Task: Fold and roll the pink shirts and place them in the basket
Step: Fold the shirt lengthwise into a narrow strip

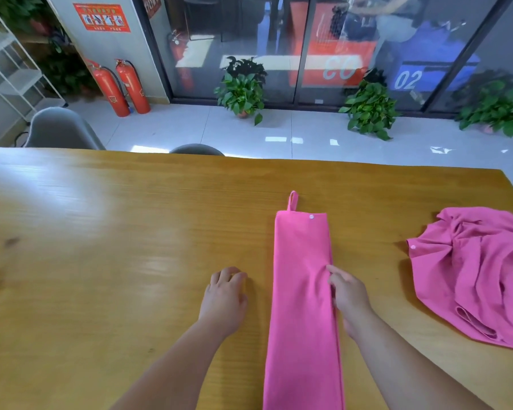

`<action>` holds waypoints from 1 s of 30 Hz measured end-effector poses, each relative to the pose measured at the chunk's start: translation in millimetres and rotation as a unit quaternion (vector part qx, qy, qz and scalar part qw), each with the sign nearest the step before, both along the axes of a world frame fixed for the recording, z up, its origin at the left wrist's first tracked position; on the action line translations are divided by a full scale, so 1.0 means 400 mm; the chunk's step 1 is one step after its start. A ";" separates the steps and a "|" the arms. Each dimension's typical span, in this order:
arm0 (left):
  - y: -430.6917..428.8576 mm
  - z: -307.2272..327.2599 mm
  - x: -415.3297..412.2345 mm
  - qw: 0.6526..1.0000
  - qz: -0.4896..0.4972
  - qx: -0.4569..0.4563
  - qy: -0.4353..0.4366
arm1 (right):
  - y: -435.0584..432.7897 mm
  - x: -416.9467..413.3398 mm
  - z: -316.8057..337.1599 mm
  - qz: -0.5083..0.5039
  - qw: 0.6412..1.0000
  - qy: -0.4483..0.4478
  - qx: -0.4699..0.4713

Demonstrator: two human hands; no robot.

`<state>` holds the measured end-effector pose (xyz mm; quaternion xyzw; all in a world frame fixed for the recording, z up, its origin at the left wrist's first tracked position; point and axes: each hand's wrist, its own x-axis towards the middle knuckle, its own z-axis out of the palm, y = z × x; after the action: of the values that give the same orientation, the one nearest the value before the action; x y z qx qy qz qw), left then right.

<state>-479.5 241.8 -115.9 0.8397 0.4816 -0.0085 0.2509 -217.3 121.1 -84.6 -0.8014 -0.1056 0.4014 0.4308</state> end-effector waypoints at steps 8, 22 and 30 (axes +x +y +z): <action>0.038 -0.006 0.126 1.000 0.012 -0.013 -0.018 | 0.124 0.091 -0.029 0.075 0.995 -0.049 0.042; 0.191 -0.015 0.340 0.995 0.034 -0.033 -0.093 | 0.173 0.144 -0.103 0.109 0.970 -0.211 -0.049; 0.337 0.000 0.438 0.987 0.027 -0.132 -0.084 | 0.260 0.236 -0.079 0.112 0.939 -0.273 -0.174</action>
<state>-304.5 376.8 -116.0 0.7833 0.4761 0.0058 0.3996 -122.7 225.1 -116.4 -0.9256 -0.2372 0.2247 0.1913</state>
